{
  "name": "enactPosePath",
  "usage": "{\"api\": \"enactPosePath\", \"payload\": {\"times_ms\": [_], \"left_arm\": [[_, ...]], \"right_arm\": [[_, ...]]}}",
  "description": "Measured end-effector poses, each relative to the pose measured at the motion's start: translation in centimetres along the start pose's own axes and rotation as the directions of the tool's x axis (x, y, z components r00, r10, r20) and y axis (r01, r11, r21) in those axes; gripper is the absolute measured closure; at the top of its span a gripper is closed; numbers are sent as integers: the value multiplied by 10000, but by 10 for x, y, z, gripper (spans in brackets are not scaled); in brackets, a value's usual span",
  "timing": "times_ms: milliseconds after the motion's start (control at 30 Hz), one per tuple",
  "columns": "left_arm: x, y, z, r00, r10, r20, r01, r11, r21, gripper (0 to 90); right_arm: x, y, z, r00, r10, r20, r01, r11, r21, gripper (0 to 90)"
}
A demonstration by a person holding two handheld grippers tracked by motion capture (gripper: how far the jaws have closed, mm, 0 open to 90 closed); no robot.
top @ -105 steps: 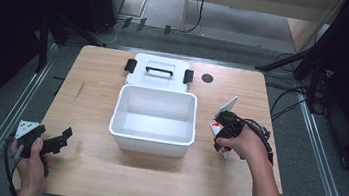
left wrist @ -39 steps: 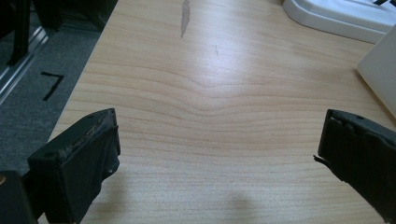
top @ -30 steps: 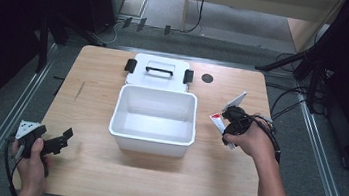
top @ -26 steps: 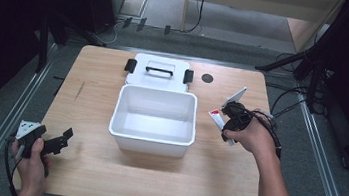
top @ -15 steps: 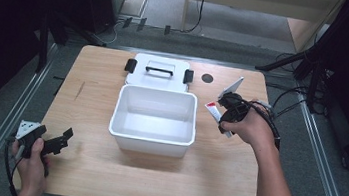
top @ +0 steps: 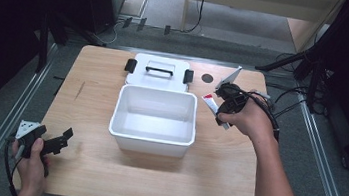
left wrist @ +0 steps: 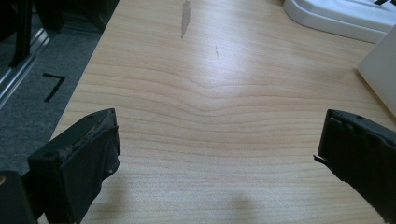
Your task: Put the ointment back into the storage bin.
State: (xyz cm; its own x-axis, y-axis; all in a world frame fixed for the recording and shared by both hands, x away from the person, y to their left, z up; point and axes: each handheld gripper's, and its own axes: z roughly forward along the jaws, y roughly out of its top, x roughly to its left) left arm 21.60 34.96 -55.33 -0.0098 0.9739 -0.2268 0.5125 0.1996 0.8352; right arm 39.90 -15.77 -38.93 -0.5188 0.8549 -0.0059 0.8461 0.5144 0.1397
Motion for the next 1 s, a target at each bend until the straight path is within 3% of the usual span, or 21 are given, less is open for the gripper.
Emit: {"api": "enactPosePath", "payload": {"times_ms": [367, 1000], "left_arm": [[0, 0, 0, 10000, 24, -87, -24, 10000, 26, 0], [0, 0, 0, 10000, -15, -2, 15, 10000, 65, 0]], "right_arm": [[6, 7, -14, 9999, -138, 25, 139, 9997, -213, 719], [37, 30, -33, 9971, -759, 26, 759, 9960, -468, 719]]}}
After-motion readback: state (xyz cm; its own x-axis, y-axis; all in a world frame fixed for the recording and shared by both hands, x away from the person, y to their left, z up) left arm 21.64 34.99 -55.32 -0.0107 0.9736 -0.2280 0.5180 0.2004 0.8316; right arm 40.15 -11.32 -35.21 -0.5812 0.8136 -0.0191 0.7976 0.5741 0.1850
